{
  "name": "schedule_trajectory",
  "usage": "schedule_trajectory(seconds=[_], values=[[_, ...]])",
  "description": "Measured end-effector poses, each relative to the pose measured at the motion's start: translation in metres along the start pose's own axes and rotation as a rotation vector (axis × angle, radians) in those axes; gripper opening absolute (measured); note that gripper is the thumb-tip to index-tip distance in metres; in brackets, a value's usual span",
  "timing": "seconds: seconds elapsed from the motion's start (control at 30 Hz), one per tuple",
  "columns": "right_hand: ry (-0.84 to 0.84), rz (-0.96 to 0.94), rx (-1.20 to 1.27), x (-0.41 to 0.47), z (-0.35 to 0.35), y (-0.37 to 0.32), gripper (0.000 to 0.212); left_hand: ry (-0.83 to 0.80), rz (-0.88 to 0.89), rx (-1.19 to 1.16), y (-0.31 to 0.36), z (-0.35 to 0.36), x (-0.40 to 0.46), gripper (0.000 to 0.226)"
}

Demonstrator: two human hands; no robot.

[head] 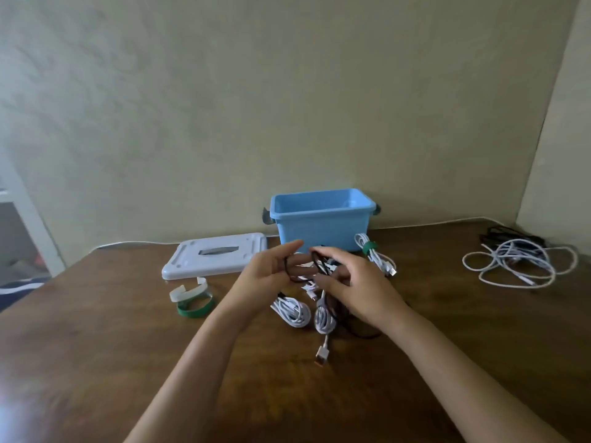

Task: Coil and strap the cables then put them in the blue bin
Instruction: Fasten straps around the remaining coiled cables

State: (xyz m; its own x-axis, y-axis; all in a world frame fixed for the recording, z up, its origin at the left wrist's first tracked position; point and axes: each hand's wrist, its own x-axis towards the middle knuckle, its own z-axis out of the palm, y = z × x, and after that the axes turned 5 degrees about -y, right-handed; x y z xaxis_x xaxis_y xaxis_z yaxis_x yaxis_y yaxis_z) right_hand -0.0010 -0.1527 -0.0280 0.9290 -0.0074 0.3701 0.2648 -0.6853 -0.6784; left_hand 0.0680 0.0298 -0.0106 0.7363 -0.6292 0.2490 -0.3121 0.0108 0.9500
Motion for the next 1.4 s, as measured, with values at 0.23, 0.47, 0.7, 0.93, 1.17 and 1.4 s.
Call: schedule_trajectory(seconds=[0.23,0.47,0.7,0.93,1.17,1.4], values=[[0.121,0.192,0.066,0.007,-0.020,0.013,0.047,0.346,0.122,0.713,0.004,0.000,-0.004,0.016],[0.149,-0.031,-0.285,0.003,-0.011,0.011,0.051,0.310,0.103,0.289,0.005,0.013,-0.002,0.033],[0.017,-0.136,-0.091,-0.001,0.006,-0.008,0.044,0.319,0.046,0.063,0.008,0.025,-0.003,0.034],[0.081,-0.141,-0.275,0.004,0.015,0.004,0.040,0.050,0.028,-0.074,0.020,0.025,-0.009,0.022],[-0.021,-0.114,-0.340,0.002,0.013,-0.004,0.036,0.105,0.197,0.201,0.010,0.032,-0.008,0.009],[-0.071,0.006,-0.447,0.008,-0.001,0.018,0.036,0.326,0.155,-0.130,0.015,0.014,-0.005,0.041]])
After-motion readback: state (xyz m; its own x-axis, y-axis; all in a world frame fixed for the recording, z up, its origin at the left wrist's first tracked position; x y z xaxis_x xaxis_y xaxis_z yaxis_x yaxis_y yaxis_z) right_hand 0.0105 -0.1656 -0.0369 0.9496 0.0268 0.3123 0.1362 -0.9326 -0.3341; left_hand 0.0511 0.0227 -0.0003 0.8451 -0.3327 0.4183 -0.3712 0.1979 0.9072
